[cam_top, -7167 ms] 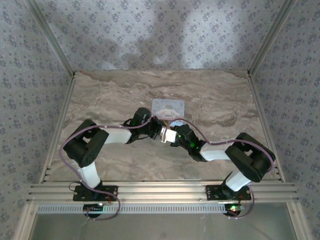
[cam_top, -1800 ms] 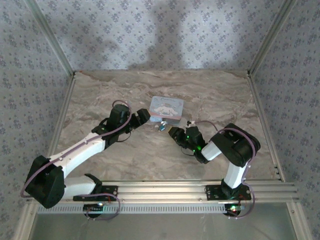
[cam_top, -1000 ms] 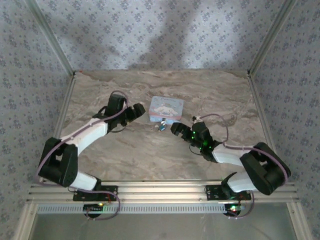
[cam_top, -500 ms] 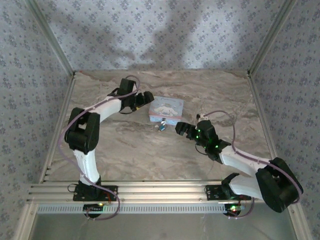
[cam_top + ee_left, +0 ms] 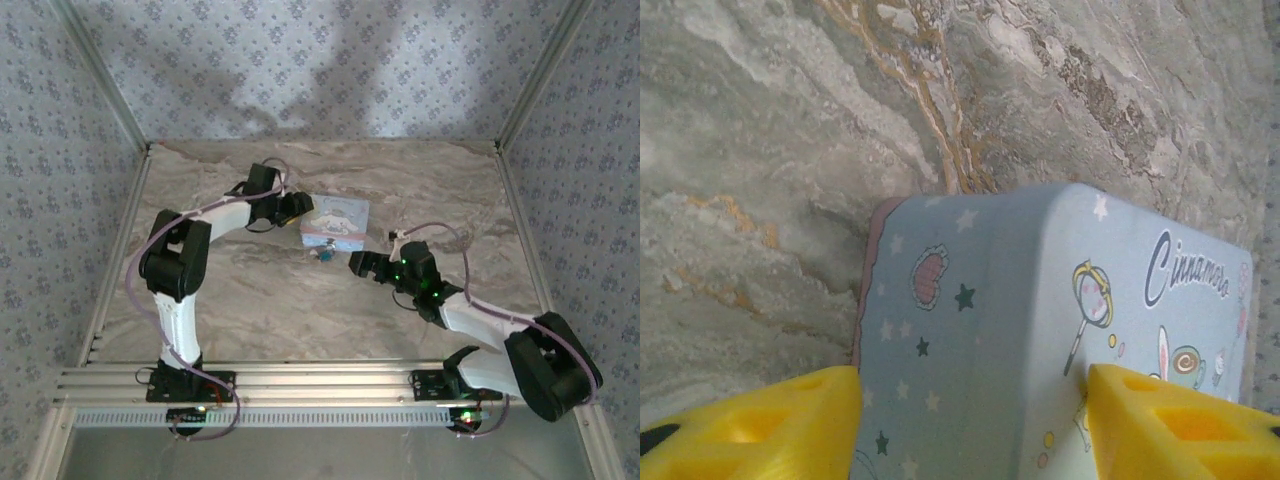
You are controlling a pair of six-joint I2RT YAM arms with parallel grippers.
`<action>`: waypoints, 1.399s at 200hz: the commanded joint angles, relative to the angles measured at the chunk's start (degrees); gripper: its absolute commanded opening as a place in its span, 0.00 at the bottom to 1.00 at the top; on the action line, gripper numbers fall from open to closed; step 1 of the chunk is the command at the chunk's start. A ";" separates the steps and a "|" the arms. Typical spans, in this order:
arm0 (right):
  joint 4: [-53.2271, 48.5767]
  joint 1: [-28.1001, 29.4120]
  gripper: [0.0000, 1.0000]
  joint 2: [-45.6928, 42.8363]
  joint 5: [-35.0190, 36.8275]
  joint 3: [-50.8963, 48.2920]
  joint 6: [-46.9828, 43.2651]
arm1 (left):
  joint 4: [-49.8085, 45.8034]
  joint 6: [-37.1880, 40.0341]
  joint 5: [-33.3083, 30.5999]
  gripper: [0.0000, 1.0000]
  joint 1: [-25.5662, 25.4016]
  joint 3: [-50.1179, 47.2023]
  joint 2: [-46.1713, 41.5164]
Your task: Unlock the padlock with the key
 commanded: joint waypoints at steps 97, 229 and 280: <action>24.40 1.07 0.77 21.20 -10.80 3.11 0.34 | -0.40 -5.12 -6.34 0.54 -1.95 -17.44 -10.84; 24.02 -2.93 0.77 29.87 -17.52 12.13 -9.02 | 0.85 -7.56 -7.84 0.54 -2.17 -24.59 -17.12; 26.86 -2.88 0.76 29.17 -18.13 7.34 -8.67 | 0.94 -7.82 -8.19 0.54 -2.19 -24.73 -17.95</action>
